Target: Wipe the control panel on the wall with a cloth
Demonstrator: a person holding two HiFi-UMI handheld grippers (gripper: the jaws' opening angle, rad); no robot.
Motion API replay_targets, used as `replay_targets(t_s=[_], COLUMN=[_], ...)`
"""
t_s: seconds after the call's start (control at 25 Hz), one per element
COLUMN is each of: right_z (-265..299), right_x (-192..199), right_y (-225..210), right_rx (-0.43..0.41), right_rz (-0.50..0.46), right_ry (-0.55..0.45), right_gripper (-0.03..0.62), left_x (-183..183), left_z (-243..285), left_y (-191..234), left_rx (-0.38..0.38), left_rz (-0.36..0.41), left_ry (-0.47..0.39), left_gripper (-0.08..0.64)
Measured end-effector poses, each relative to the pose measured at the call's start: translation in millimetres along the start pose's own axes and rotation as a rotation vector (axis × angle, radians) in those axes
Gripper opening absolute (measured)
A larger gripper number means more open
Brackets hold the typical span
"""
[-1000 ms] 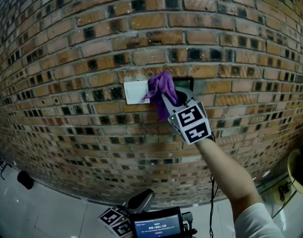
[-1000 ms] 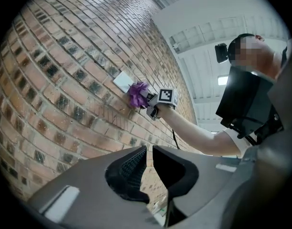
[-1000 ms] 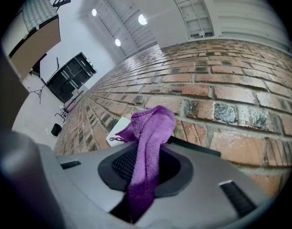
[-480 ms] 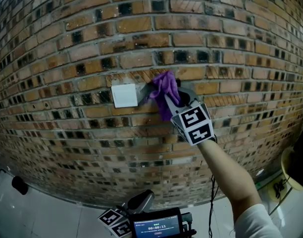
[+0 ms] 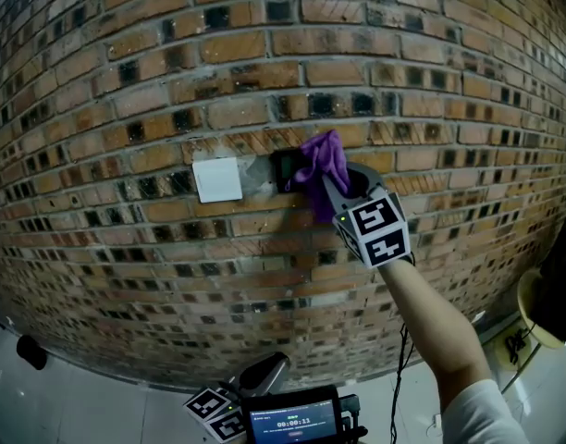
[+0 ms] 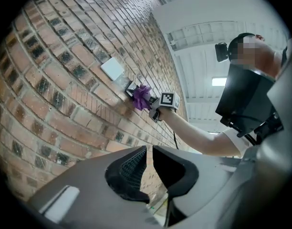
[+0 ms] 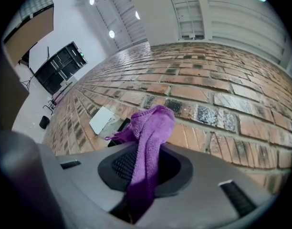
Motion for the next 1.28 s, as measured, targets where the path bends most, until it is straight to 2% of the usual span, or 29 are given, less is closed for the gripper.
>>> replay_targets(t_s=[0.4, 0.64, 0.92, 1.28], right_z=[-31.6, -43.2, -16.6, 40.4], right_x=[21.6, 9.1, -26.8, -57.0], right_y=[-36.5, -39.0, -7.0, 63.1], right_rx=[0.102, 0.123, 0.039, -0.122], right_rz=[0.037, 0.011, -0.013, -0.006], right_ry=[0.034, -0.004, -0.084, -0.158], right_gripper=[0.08, 0.08, 0.08, 0.08], left_x=[2.6, 5.4, -0.2, -7.1], left_z=[3.6, 2.7, -7.5, -34.4], left_y=[-1.1, -3.2, 2.8, 22.1], left_rx=[0.017, 0.006, -0.032, -0.122], left_rz=[0.002, 0.006, 0.001, 0.001], left_ry=[0.023, 0.026, 0.012, -0.03], left_gripper=[0.034, 0.034, 0.034, 0.034])
Point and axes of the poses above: the fingertips, and each gripper's own axes: z forward along the fingers, y to its left, x out of its underside, the point moved 4 cm from there along -z, backward along the fingers, and after that the axes turned 13 degrees about -x, right-handed, at the moved point
